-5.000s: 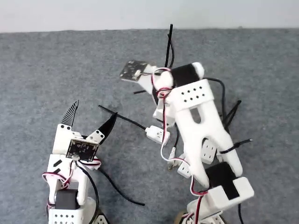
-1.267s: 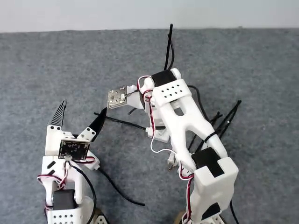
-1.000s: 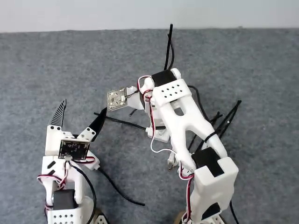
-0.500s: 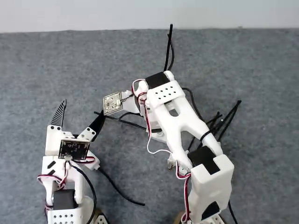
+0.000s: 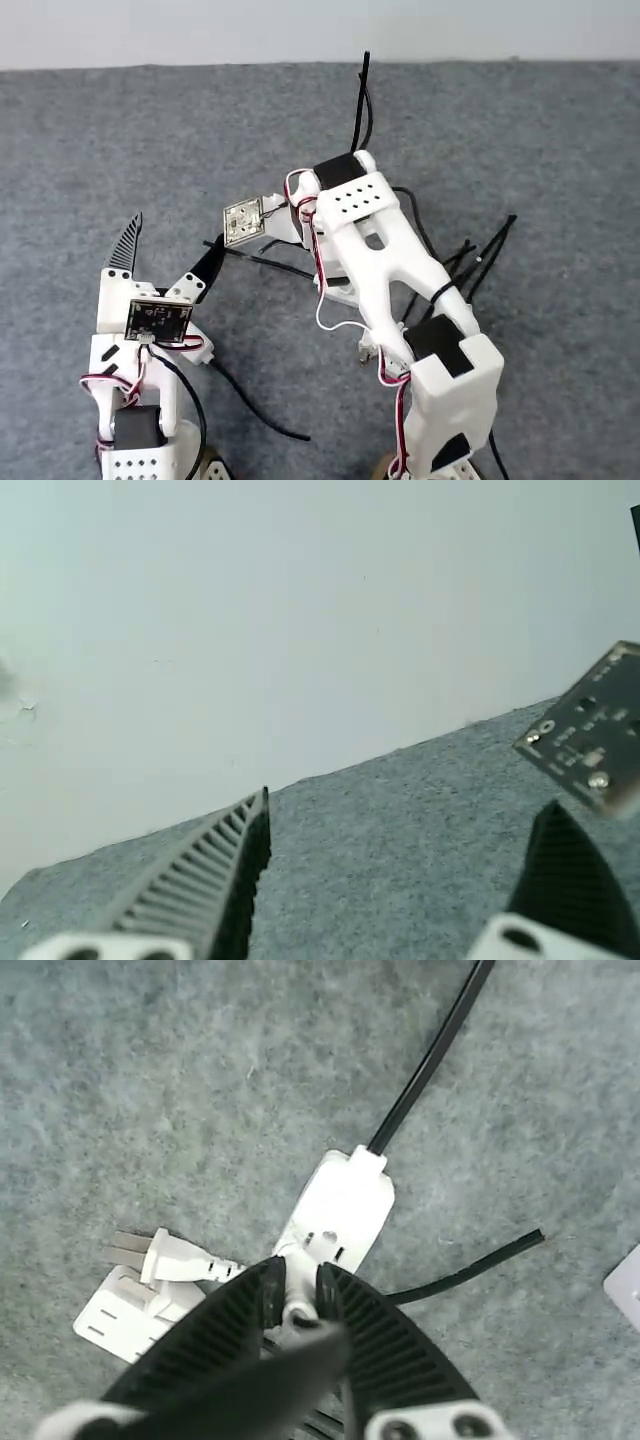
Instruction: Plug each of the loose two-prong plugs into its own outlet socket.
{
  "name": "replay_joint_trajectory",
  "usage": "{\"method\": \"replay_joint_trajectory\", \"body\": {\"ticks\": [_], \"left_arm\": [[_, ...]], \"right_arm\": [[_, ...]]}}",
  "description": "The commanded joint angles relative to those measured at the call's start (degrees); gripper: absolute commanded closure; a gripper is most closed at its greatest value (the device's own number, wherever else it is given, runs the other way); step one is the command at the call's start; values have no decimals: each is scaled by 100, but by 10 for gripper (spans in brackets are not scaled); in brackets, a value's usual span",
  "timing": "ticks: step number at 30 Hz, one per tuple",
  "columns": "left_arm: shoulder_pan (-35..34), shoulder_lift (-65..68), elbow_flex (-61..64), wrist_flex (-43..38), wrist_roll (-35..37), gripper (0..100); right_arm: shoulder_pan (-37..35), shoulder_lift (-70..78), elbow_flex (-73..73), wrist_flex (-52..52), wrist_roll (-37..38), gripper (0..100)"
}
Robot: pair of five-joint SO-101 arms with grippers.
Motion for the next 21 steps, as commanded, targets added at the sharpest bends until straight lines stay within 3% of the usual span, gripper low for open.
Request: {"method": "replay_joint_trajectory", "body": {"ticks": [1, 21], "left_arm": [[-9, -44, -40, -132, 70, 622], [-9, -44, -40, -132, 70, 622]], "right_arm": [[22, -426, -202, 101, 70, 990], [22, -356, -158, -409, 167, 990]]}}
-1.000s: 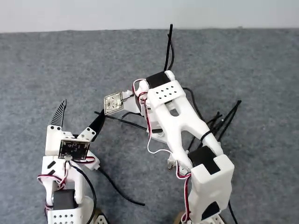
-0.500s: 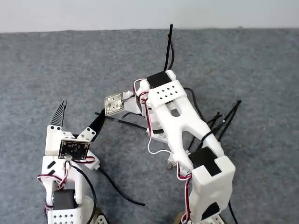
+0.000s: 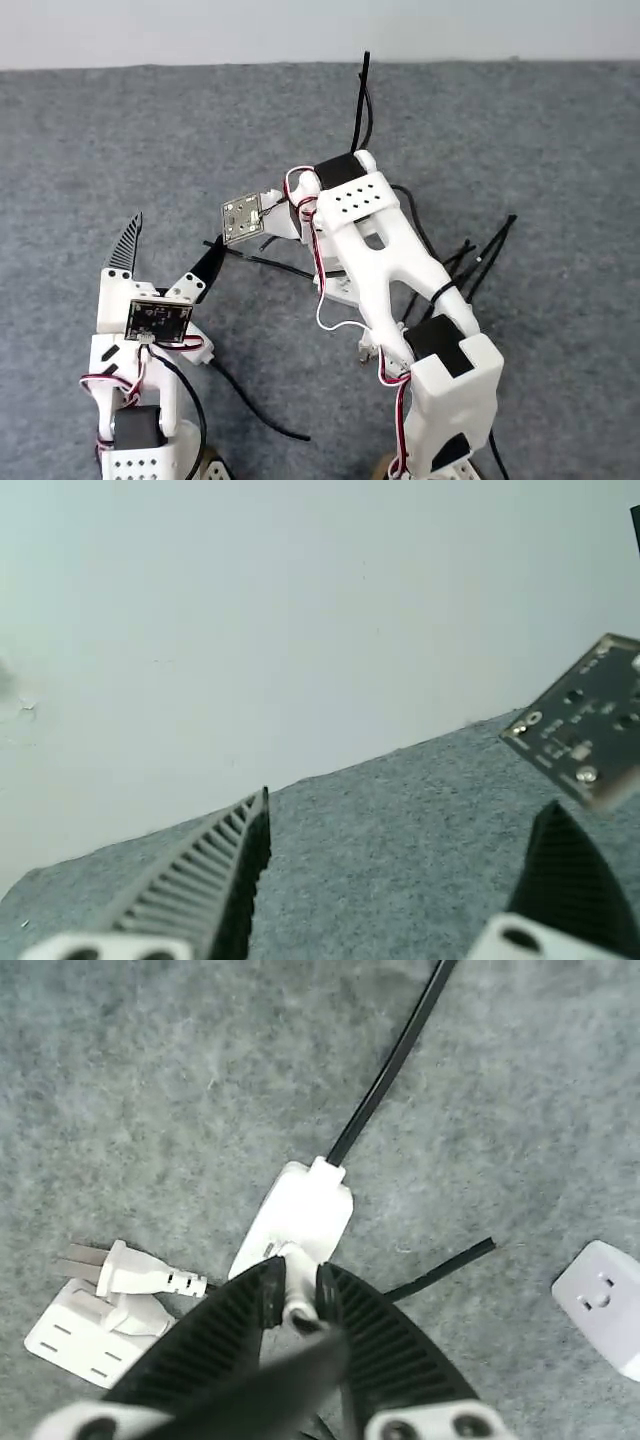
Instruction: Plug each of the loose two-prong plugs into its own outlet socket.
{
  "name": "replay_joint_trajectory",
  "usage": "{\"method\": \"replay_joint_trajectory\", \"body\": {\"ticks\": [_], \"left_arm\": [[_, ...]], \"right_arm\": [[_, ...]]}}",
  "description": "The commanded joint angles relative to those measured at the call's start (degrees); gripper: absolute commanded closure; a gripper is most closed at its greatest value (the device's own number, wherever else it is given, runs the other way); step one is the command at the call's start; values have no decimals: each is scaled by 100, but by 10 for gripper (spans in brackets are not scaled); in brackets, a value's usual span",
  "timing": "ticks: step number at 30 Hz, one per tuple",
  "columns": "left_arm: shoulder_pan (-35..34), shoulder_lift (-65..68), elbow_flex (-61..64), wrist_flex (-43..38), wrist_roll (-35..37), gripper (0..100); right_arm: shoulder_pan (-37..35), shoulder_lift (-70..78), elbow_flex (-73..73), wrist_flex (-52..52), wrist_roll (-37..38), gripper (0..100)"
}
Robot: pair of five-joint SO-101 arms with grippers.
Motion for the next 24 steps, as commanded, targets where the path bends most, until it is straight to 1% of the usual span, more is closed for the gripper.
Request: {"method": "replay_joint_trajectory", "body": {"ticks": [1, 4, 8, 12, 21, 24], "left_arm": [[-9, -44, -40, -132, 70, 622], [-9, -44, -40, -132, 70, 622], [-9, -44, -40, -132, 70, 622], [-9, -44, -40, -132, 70, 622], [-9, -44, -40, -141, 70, 622], [-9, -44, -40, -141, 70, 622]], "right_arm": [[-4, -365, -167, 92, 18, 990], [-84, -374, -167, 312, 18, 990], [-180, -374, -167, 356, 0, 990], [-180, -365, -158, 215, -132, 990], [-75, 119, -176, 215, -97, 990], [-31, 180, -176, 75, -97, 990]]}}
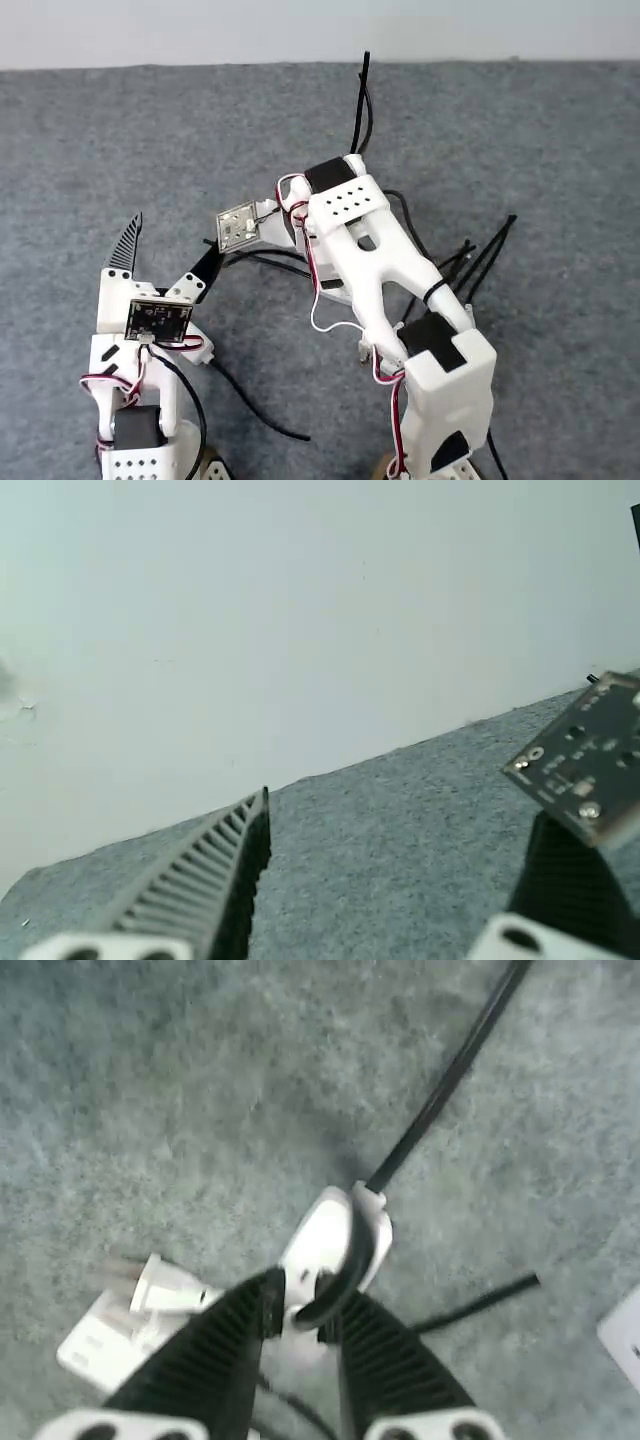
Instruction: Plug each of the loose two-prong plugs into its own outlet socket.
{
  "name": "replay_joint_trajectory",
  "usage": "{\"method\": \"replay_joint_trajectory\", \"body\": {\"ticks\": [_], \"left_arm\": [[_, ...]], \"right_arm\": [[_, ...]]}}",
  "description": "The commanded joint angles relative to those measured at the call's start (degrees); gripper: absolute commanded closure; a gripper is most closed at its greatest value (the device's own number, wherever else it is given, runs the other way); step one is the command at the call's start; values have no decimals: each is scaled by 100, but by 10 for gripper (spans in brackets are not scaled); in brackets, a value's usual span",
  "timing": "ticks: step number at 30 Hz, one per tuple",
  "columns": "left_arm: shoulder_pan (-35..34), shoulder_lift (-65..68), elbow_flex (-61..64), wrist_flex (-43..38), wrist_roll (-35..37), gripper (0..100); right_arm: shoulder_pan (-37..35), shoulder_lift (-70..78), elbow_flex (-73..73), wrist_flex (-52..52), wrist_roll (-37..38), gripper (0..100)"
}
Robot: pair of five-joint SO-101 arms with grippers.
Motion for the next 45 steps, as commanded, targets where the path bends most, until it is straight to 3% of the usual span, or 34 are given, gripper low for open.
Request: {"method": "replay_joint_trajectory", "body": {"ticks": [1, 14, 21, 31, 38, 45], "left_arm": [[-9, -44, -40, -141, 70, 622], [-9, -44, -40, -149, 70, 622], [-9, -44, -40, -149, 70, 622], [18, -79, -57, -633, 105, 622], [1116, -79, -312, -668, -97, 622], [1380, -79, -444, -202, -211, 660]], "right_arm": [[136, -31, -176, -251, -44, 990], [110, -66, -202, -233, -9, 990], [-4, -884, -202, -136, -202, 990], [-391, -2642, -211, -92, -1257, 990], [-514, -3670, -246, -831, -2277, 991], [-532, -4119, -1011, -242, -2699, 991]]}}
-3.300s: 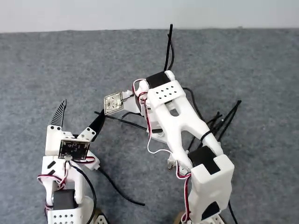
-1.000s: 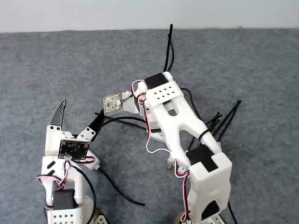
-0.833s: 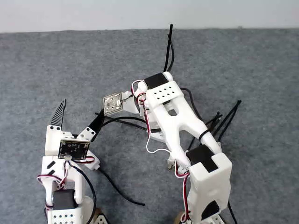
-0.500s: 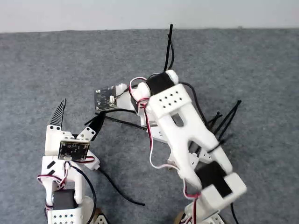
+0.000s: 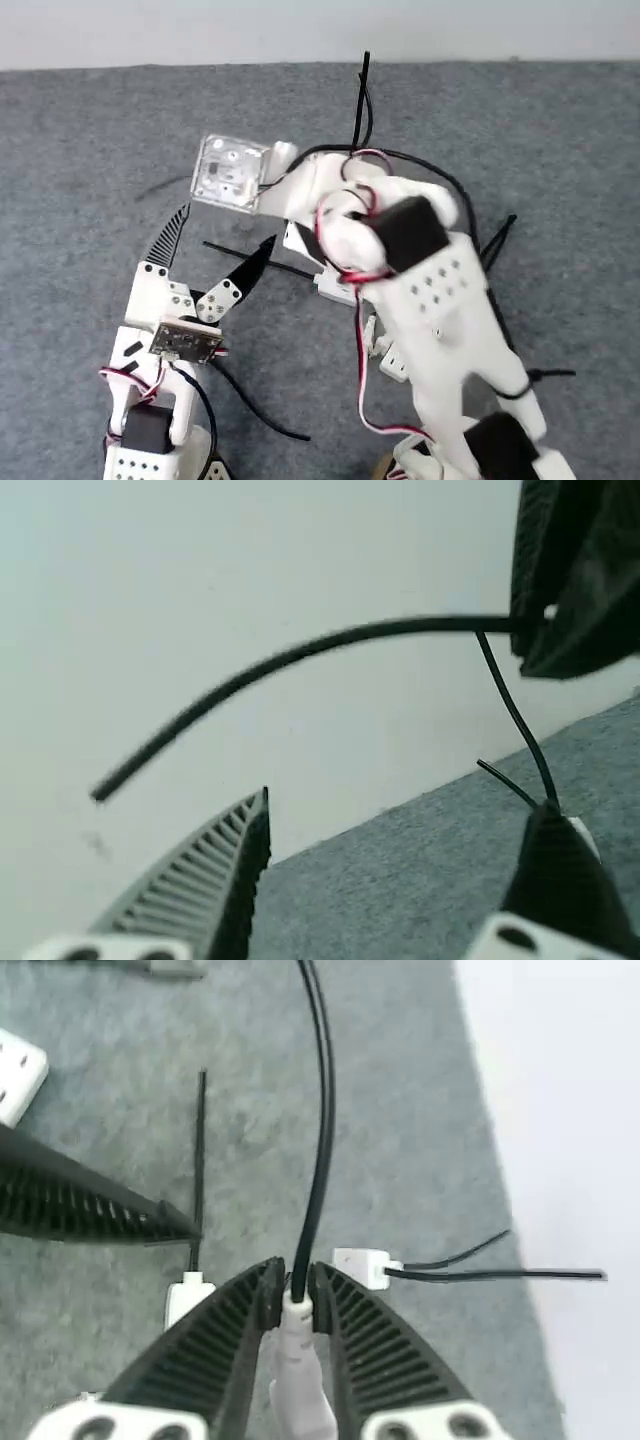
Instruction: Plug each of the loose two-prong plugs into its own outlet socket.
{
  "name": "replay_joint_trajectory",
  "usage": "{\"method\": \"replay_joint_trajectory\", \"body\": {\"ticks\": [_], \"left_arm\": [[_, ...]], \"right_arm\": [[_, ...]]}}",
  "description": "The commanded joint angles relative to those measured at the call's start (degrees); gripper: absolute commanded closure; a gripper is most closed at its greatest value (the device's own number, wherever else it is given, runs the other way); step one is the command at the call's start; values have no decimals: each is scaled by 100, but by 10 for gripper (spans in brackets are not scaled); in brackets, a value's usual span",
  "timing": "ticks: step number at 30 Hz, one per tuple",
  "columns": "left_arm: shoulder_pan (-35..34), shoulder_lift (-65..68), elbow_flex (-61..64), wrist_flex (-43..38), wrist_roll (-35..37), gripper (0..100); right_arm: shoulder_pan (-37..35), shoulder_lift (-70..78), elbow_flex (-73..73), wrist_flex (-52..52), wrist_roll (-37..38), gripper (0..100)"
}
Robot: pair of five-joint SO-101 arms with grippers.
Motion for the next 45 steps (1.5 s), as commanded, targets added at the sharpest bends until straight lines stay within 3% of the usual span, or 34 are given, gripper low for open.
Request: {"method": "replay_joint_trajectory", "body": {"ticks": [1, 9, 16, 27, 31, 38, 45], "left_arm": [[114, -79, -251, 448, -70, 670], [-79, -79, 57, 589, -79, 690], [-149, -79, 75, 563, 246, 838], [-44, -62, 119, 703, 308, 857], [-44, -62, 119, 853, 308, 990], [-158, -62, 119, 1363, 290, 988], [-369, -53, 119, 1380, 325, 988]], "right_arm": [[-48, -462, -870, 400, -290, 991], [-497, -514, -870, 813, -519, 991], [-514, -453, -712, 963, -527, 991], [-523, -462, -475, 778, -897, 991], [-523, -462, -475, 743, -1037, 991], [-505, -444, -475, 743, -1002, 990], [-497, 66, -475, 541, -1002, 990]]}}
